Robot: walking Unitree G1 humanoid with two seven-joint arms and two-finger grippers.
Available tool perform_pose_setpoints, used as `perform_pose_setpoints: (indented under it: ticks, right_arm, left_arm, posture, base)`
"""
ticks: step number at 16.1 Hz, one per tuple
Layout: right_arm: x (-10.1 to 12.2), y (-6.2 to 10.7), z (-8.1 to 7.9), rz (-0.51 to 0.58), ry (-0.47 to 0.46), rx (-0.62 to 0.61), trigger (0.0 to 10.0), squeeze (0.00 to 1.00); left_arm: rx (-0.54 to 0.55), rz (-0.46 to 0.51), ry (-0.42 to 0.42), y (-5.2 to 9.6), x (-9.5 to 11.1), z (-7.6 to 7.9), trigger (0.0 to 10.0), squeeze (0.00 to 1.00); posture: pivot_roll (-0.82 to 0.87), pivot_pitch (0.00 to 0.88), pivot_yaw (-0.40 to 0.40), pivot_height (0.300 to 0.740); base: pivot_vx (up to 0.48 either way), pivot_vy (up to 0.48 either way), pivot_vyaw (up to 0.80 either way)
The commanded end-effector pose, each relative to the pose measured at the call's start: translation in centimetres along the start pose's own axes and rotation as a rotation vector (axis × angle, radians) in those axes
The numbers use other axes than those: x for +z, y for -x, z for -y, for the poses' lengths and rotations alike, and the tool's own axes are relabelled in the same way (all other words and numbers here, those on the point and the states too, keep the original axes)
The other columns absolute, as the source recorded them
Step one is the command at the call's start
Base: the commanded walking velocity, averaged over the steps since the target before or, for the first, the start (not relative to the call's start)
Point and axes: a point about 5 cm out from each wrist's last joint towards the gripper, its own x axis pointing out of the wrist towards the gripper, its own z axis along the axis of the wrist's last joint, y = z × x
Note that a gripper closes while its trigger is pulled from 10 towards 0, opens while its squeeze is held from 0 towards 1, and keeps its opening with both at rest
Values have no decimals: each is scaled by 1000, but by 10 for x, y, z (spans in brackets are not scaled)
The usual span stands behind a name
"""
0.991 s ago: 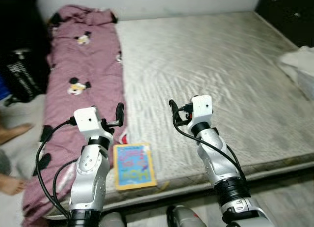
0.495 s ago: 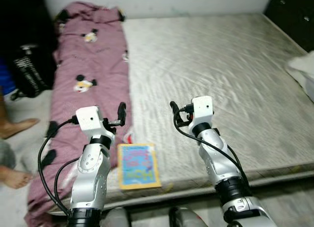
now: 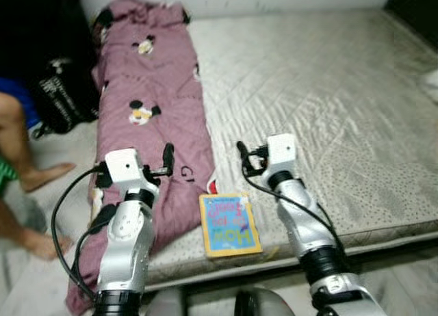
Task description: Clean up the room
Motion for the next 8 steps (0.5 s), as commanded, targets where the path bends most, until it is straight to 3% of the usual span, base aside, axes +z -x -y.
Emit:
perform_pose_setpoints:
  ticks: [1, 8]
  right_arm:
    - [5, -3, -8, 22, -1, 26, 10000, 0]
    - [6, -2, -10, 38, 0, 30, 10000, 0]
  left_arm:
    - [19, -6, 2, 2, -1, -3, 10000, 0]
    - [60, -38, -18, 4, -5, -12, 10000, 0]
  posture:
    - [56, 99, 7, 740]
    - [67, 102, 11, 740]
  base:
    - [0, 0, 0]
    - [0, 0, 0]
